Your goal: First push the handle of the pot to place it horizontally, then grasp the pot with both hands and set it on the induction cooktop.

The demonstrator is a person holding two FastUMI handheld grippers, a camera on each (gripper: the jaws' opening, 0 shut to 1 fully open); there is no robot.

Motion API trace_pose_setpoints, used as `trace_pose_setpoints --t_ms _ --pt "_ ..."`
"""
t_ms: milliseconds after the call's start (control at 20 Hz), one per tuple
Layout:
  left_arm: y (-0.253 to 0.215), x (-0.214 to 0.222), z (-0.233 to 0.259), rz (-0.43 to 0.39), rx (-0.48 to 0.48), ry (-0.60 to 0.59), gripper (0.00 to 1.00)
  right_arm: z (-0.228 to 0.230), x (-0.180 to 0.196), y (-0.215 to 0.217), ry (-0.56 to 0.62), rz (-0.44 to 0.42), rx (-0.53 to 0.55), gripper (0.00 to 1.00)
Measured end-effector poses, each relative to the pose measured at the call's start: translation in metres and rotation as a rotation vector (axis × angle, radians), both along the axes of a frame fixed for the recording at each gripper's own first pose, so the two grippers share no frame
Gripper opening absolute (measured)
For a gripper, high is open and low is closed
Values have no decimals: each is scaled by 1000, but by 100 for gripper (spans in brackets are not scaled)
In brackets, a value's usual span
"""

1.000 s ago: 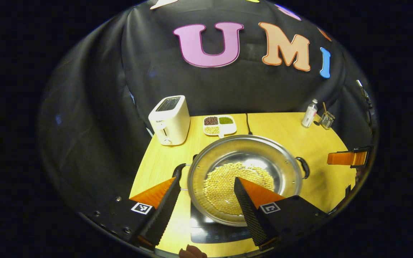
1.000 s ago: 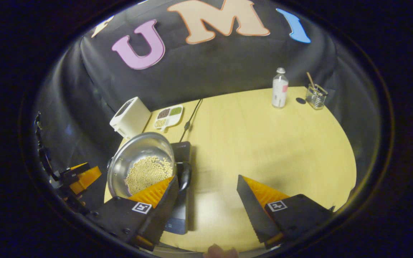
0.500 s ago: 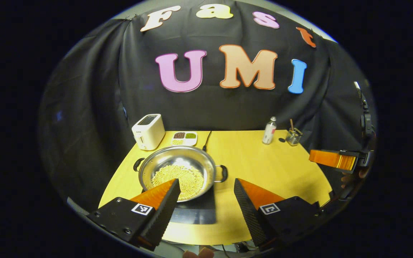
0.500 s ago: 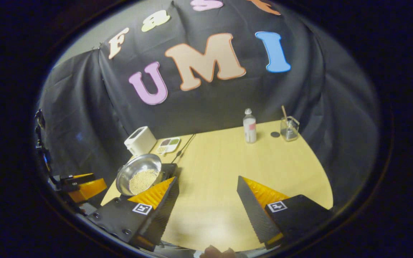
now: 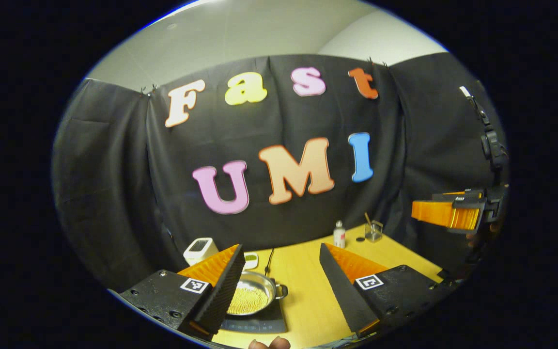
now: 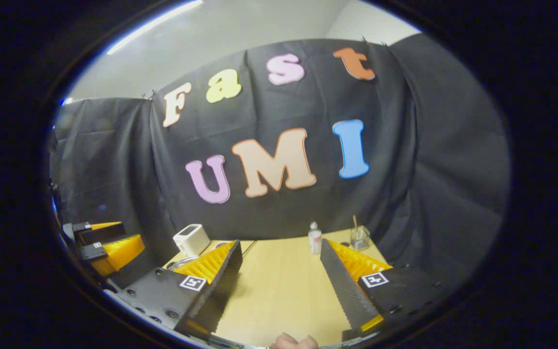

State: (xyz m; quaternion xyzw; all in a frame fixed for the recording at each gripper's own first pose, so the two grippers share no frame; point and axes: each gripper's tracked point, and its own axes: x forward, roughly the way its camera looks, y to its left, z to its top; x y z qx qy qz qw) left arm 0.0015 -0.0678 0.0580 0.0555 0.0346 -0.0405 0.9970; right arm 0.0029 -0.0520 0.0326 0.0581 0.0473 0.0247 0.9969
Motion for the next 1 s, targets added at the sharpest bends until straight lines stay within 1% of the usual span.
trace_pose_setpoints --t_ms 50,100,150,200,250,350,400,450,550,600,650,700,750,900,1000 --pt "5 -6 8 2 -31 -26 94 21 -9 7 -51 6 -32 92" --pt "10 -12 16 5 -70 -47 99 41 -18 14 -107 10 -69 92" --pt "18 -20 18 13 -102 -48 94 59 -25 21 -156 14 -102 92" --pt "25 -30 16 17 -115 -33 94 68 -33 30 -182 23 -119 93" --pt "34 -39 12 21 -119 -27 98 71 -39 41 -188 27 -122 93" --pt "50 -46 11 43 -126 -42 98 65 -55 58 -183 39 -109 94" --pt "56 -50 8 54 -131 -37 94 61 -59 60 -173 43 -110 94" --pt "61 -54 7 65 -138 -45 94 59 -62 64 -164 51 -118 94" --pt "72 -59 14 87 -138 -71 94 56 -65 65 -157 46 -144 94" --pt "75 -61 17 91 -132 -76 97 55 -67 66 -155 43 -147 94" --pt "76 -63 19 90 -128 -87 94 56 -68 68 -155 40 -143 97" --pt "76 -63 22 88 -126 -93 96 58 -68 68 -159 31 -138 100" --pt "76 -63 22 88 -125 -96 93 59 -68 66 -160 16 -137 100" --pt "73 -63 25 76 -114 -105 94 60 -69 63 -164 -4 -130 94" --pt "69 -65 27 68 -104 -106 94 58 -70 61 -160 -9 -125 94"
